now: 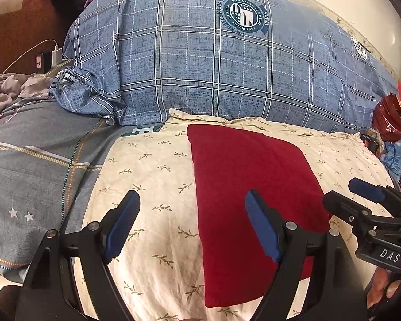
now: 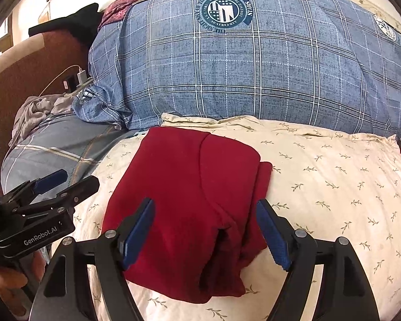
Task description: Fold small clothes
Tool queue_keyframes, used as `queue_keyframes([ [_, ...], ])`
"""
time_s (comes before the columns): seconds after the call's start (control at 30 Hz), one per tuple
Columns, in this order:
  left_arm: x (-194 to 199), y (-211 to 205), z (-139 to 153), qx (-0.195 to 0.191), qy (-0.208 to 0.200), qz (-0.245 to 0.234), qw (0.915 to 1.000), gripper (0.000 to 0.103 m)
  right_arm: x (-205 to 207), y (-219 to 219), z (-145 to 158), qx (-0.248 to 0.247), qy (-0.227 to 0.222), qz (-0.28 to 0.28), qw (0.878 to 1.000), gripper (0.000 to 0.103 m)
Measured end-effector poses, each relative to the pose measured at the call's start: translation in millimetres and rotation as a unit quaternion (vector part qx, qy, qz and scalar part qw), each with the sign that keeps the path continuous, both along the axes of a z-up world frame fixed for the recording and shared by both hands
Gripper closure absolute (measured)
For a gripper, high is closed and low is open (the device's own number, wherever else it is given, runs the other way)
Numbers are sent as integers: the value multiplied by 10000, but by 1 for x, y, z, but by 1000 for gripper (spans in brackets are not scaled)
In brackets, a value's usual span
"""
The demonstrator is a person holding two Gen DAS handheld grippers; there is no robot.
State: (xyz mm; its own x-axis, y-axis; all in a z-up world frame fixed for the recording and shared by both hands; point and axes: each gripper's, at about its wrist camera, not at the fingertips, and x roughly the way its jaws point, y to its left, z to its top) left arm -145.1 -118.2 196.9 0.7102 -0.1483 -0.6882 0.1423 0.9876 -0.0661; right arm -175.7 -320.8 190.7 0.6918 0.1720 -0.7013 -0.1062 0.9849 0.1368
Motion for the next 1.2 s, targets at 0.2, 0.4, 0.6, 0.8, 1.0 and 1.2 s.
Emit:
queue_keyframes([
  [0.2, 2, 3, -4, -23, 36, 43, 10000, 22, 3, 2, -3, -3, 51, -4, 10000, 24],
  [0.4, 3, 3, -8, -5, 77, 29, 10000, 22, 4, 4, -6, -26, 109, 6, 9999, 24],
  [0.6, 5, 2, -10, -6, 98, 70, 9999, 22, 6, 6, -9, -9, 175, 38, 9998, 24],
  [0.8, 6, 0, -12, 30, 102, 58, 9999, 22, 9, 7, -15, 4, 269, 44, 9996, 24],
  [1.0, 8, -1, -15, 31, 170, 69, 9998, 22, 10, 8, -16, 3, 304, 43, 9995, 24],
  [1.2, 9, 0, -17, 21, 215, 84, 9997, 22, 13, 9, -18, 21, 350, 56, 9994, 24],
])
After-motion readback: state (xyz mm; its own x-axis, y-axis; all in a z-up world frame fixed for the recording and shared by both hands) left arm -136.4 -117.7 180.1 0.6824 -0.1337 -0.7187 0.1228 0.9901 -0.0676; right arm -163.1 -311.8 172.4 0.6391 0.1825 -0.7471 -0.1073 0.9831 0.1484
